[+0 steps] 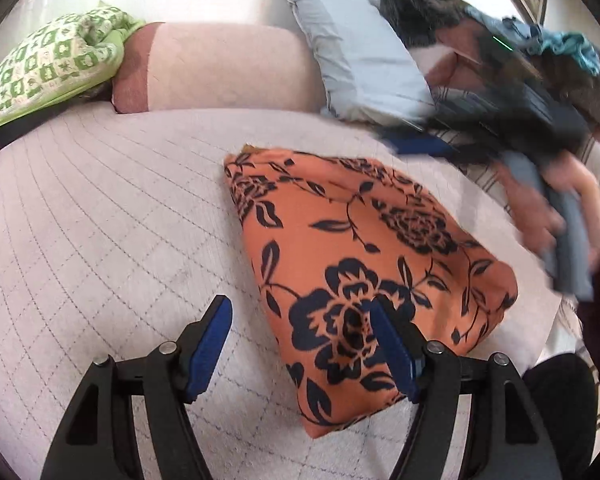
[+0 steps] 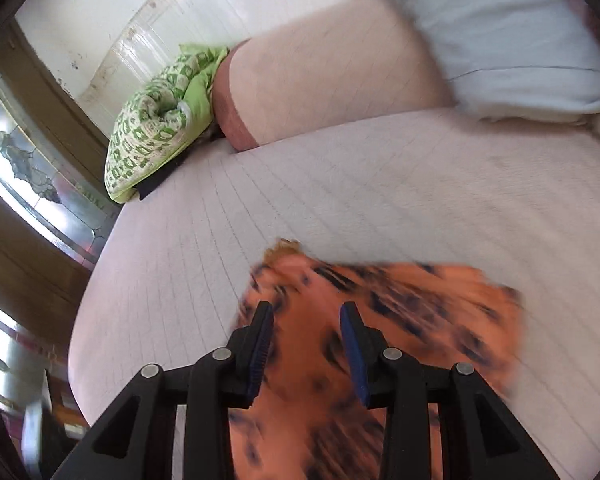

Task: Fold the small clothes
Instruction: 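Open the right gripper and press the folded blouse down, then lift both grippers away from the folded orange blouse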

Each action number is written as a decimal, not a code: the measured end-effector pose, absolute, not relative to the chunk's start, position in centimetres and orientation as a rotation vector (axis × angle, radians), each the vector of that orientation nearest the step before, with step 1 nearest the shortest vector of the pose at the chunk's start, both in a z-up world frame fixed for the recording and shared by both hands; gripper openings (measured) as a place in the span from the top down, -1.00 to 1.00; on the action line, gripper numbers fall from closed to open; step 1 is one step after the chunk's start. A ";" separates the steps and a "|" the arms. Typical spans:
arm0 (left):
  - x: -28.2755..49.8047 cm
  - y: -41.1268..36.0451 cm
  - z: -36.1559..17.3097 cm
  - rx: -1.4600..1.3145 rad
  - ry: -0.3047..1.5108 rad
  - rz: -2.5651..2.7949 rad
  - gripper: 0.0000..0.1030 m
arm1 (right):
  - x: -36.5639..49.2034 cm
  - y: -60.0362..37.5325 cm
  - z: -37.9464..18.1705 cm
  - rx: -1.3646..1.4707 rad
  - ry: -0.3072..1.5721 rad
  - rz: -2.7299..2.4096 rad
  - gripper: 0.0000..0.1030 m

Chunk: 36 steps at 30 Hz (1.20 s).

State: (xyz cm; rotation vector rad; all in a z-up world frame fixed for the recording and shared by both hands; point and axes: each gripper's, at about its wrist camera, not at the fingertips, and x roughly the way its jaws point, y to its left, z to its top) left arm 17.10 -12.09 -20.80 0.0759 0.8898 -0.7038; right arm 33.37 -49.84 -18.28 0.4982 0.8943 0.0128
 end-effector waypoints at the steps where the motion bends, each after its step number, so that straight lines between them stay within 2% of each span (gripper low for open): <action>1: 17.0 -12.0 -20.7 0.075 0.892 -0.695 -0.41 | 32.1 -50.0 -18.1 0.503 0.903 0.017 0.26; 4: 17.7 -11.8 -21.8 0.093 0.932 -0.665 -0.41 | 28.4 -49.7 -18.6 0.504 0.945 0.016 0.26; 8: 17.9 -12.2 -22.5 0.086 0.984 -0.676 -0.47 | 24.6 -48.1 -22.2 0.471 1.070 -0.029 0.27; 11: 17.1 -12.1 -22.9 0.133 0.991 -0.680 -0.50 | 23.0 -47.3 -23.4 0.448 1.030 -0.052 0.29; 14: 16.2 -12.2 -22.3 0.169 0.955 -0.677 -0.49 | 23.2 -47.3 -21.8 0.434 1.046 -0.056 0.31; 20: 16.3 -11.8 -20.8 0.117 0.894 -0.679 -0.49 | 27.4 -49.5 -19.4 0.457 0.951 -0.097 0.30; 24: 17.1 -12.2 -22.0 0.136 0.954 -0.684 -0.49 | 32.0 -51.1 -21.1 0.479 0.977 -0.162 0.30; 27: 16.9 -12.5 -22.6 0.170 0.969 -0.694 -0.50 | 35.2 -52.5 -24.5 0.510 1.060 -0.200 0.28; 29: 16.8 -12.5 -22.4 0.191 0.955 -0.691 -0.51 | 36.1 -51.9 -24.2 0.448 1.049 -0.219 0.28; 36: 17.9 -10.9 -21.2 0.075 0.951 -0.655 -0.57 | 31.4 -49.4 -20.2 0.426 0.973 -0.133 0.28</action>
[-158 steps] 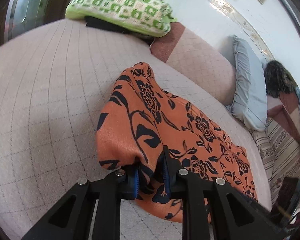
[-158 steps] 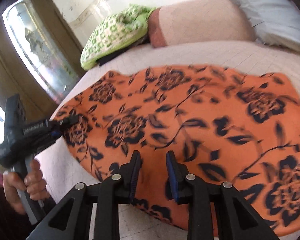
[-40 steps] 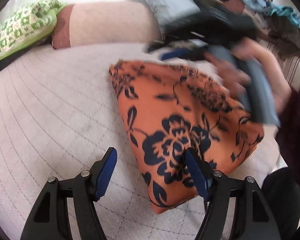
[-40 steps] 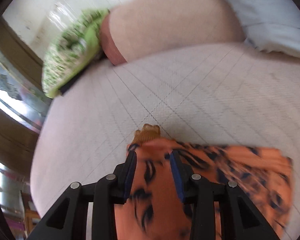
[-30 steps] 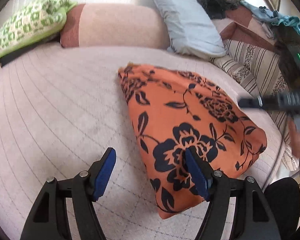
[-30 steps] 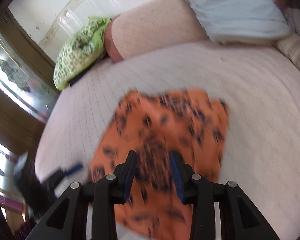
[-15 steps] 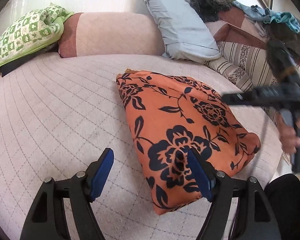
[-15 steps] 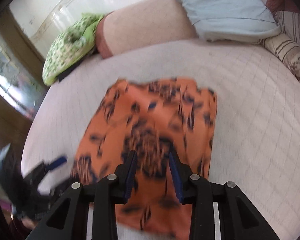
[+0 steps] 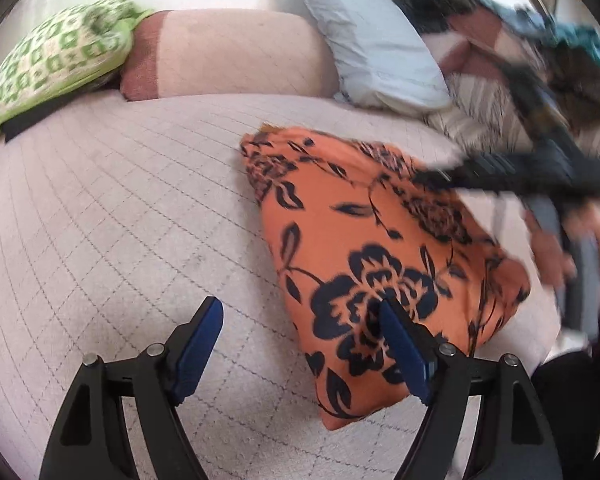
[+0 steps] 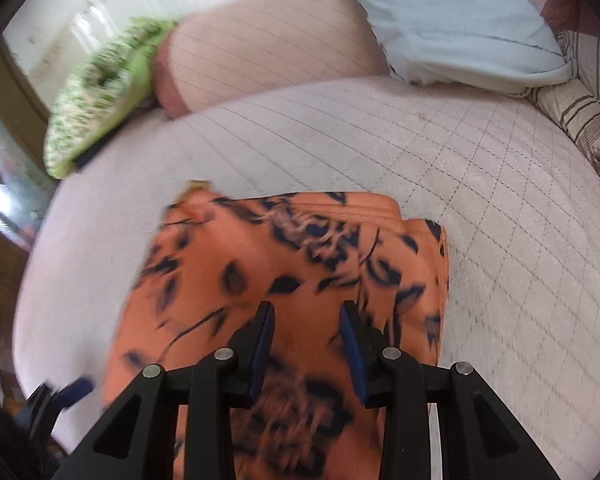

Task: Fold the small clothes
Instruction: 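Lift both grippers away from the folded orange blouse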

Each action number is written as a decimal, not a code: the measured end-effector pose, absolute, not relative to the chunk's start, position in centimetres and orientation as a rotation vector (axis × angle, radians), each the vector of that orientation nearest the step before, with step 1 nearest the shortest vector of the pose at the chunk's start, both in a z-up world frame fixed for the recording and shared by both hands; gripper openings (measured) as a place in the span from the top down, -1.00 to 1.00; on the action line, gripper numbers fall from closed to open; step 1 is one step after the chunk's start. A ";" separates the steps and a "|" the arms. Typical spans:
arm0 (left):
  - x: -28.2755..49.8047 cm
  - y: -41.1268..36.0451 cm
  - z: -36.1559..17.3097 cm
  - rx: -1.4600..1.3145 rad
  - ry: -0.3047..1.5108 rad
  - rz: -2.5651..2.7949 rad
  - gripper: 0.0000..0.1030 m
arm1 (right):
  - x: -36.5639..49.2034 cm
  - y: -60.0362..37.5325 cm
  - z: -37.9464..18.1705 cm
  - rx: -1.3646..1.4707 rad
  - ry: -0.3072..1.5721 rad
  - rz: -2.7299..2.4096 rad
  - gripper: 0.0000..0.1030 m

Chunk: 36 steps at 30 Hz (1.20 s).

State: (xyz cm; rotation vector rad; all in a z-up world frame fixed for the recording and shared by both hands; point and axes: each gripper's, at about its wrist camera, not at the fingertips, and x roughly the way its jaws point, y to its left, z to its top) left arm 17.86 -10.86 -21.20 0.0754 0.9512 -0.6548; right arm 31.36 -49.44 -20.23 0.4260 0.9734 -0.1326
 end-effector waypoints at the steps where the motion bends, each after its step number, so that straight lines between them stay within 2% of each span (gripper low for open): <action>1: 18.0 -10.4 -21.0 0.053 0.946 -0.641 -0.58 | 30.4 -49.0 -20.0 0.424 0.971 -0.117 0.28; 3: 18.2 -10.1 -21.2 0.051 0.943 -0.597 -0.61 | 28.2 -47.5 -19.9 0.401 0.972 -0.096 0.28; 5: 18.2 -10.5 -22.2 0.101 0.961 -0.556 -0.78 | 26.6 -46.4 -21.3 0.372 1.002 -0.092 0.28; 7: 18.0 -10.9 -22.7 0.103 0.980 -0.563 -0.79 | 25.8 -45.5 -22.6 0.331 1.023 -0.103 0.27; 10: 17.1 -11.1 -22.1 0.160 0.931 -0.546 -0.79 | 24.7 -45.6 -21.6 0.353 0.973 -0.116 0.28; 14: 15.0 -10.8 -20.7 0.215 0.856 -0.537 -0.78 | 20.5 -48.0 -19.8 0.459 0.816 -0.121 0.28; 21: 11.1 -11.6 -15.6 0.268 0.717 -0.410 -0.78 | 15.7 -51.7 -18.6 0.575 0.651 -0.206 0.27; 22: 10.8 -11.8 -15.0 0.254 0.719 -0.397 -0.79 | 15.5 -51.8 -18.3 0.573 0.628 -0.214 0.15; 23: 10.6 -12.0 -14.4 0.247 0.724 -0.385 -0.79 | 15.1 -52.1 -18.1 0.583 0.603 -0.217 -0.25; 24: 10.4 -12.4 -13.9 0.244 0.729 -0.371 -0.79 | 15.4 -52.5 -18.1 0.594 0.590 -0.217 -0.33; 36: 8.1 -14.9 -9.9 0.281 0.663 -0.301 -0.79 | 14.6 -52.6 -17.5 0.588 0.562 -0.182 -0.34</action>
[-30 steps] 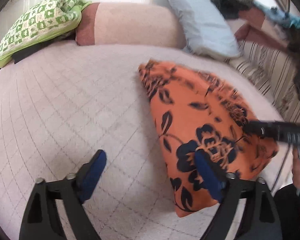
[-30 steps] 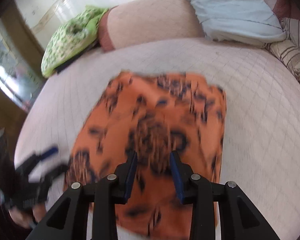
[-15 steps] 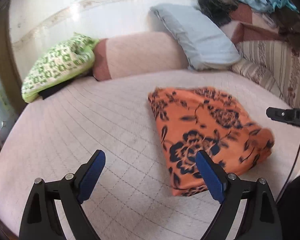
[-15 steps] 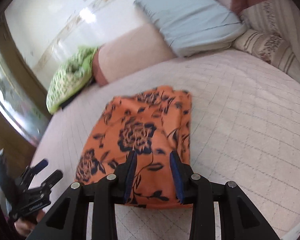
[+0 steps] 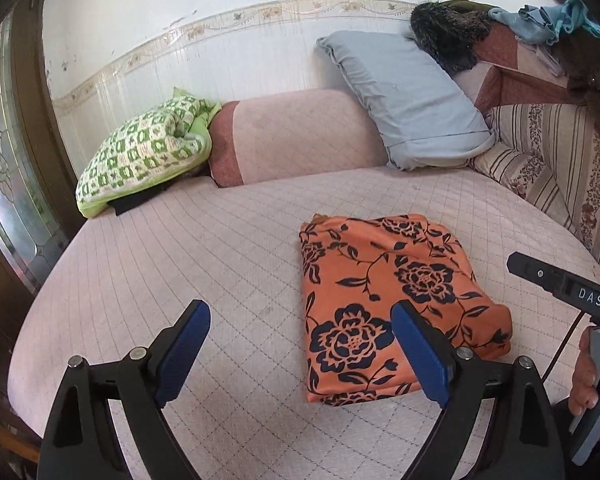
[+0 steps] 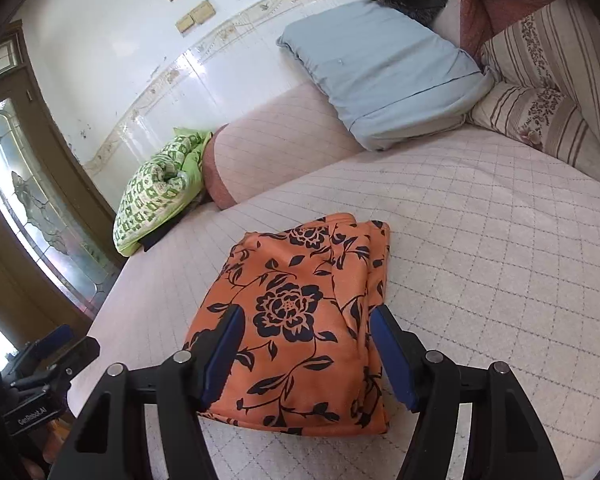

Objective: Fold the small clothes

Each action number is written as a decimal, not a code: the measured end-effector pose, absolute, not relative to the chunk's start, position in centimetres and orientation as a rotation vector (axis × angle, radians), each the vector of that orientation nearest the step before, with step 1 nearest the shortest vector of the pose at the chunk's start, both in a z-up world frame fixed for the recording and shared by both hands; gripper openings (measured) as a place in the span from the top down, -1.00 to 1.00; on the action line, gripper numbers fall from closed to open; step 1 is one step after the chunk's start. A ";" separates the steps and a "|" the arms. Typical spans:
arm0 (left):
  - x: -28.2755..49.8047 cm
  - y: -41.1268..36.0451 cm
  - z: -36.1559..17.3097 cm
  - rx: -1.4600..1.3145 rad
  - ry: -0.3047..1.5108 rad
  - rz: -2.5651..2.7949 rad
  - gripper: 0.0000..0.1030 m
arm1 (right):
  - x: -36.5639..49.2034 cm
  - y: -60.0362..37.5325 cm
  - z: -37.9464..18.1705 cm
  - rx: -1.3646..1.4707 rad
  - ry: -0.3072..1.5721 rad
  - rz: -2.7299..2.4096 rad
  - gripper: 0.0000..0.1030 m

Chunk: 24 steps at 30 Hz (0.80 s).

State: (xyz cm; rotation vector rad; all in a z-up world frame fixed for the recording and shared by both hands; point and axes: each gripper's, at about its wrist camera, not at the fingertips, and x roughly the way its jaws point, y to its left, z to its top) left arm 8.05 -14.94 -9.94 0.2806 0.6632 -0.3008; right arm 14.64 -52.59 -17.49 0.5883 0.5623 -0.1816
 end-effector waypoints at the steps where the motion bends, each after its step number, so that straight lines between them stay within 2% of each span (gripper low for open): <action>1: 7.9 -15.1 -9.8 0.282 0.657 -0.299 -0.79 | 14.5 -52.7 -17.4 0.595 0.559 -0.180 -0.33; 12: 8.1 -15.5 -9.4 0.271 0.657 -0.290 -0.79 | 13.5 -53.8 -17.6 0.597 0.555 -0.217 -0.33; 24: 10.6 -14.1 -11.6 0.252 0.719 -0.252 -0.79 | 14.9 -54.8 -18.9 0.630 0.604 -0.242 -0.33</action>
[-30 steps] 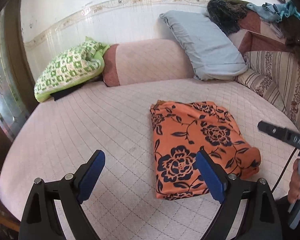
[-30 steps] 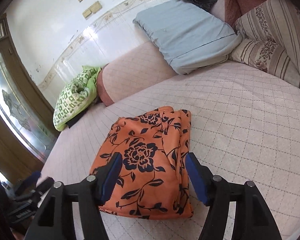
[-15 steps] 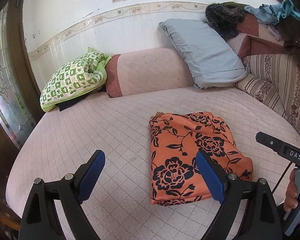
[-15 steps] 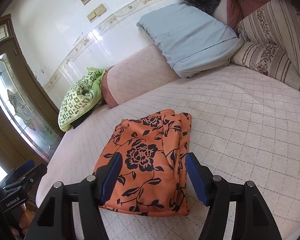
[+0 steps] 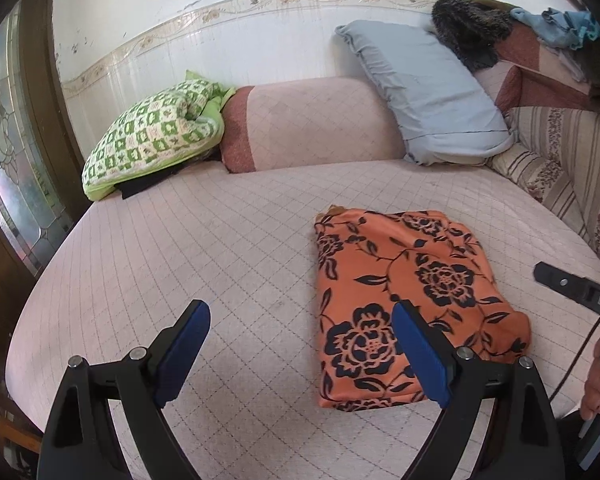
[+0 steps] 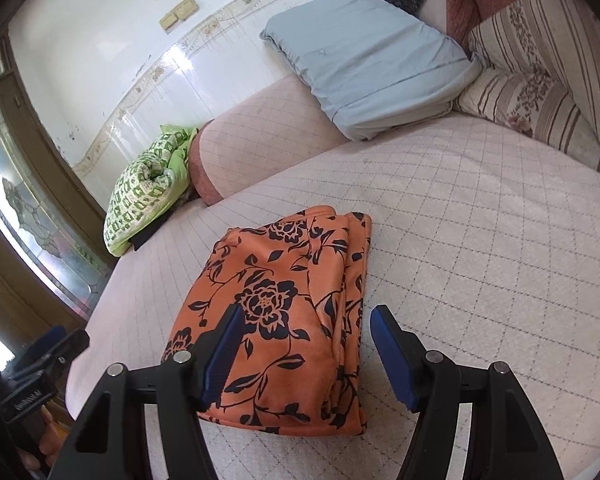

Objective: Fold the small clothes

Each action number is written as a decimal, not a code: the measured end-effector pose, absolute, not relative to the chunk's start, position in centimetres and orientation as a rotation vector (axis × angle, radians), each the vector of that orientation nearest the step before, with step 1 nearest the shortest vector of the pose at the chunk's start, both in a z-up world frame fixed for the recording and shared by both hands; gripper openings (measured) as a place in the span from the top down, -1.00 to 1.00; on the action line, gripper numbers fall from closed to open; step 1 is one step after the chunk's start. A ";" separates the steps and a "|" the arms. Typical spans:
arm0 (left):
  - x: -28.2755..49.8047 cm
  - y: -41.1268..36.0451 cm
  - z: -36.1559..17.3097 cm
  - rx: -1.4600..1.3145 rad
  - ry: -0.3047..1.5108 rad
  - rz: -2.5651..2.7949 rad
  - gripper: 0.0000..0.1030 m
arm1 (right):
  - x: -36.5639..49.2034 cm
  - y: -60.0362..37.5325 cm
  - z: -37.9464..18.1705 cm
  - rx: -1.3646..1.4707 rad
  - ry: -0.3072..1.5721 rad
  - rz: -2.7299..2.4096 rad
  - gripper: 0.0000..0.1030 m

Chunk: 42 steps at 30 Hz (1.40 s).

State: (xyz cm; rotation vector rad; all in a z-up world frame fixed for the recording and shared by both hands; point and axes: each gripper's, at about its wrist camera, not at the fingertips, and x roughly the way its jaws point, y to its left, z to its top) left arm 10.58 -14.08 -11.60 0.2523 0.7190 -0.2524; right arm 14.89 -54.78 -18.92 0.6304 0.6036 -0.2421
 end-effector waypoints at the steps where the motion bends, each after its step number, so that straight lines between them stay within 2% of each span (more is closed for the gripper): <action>1: 10.9 -13.9 -11.8 0.251 0.725 -0.244 -0.79 | 14.9 -54.9 -19.0 0.638 0.605 -0.247 -0.33; 10: 12.8 -13.7 -12.9 0.245 0.753 -0.237 -0.79 | 15.6 -55.7 -19.8 0.650 0.624 -0.268 -0.33; 15: 13.9 -13.8 -14.0 0.250 0.827 -0.245 -0.79 | 16.2 -56.1 -20.2 0.657 0.634 -0.275 -0.33; 42: 17.0 -13.7 -15.3 0.266 0.855 -0.226 -0.79 | 16.2 -56.4 -20.6 0.733 0.626 -0.273 -0.33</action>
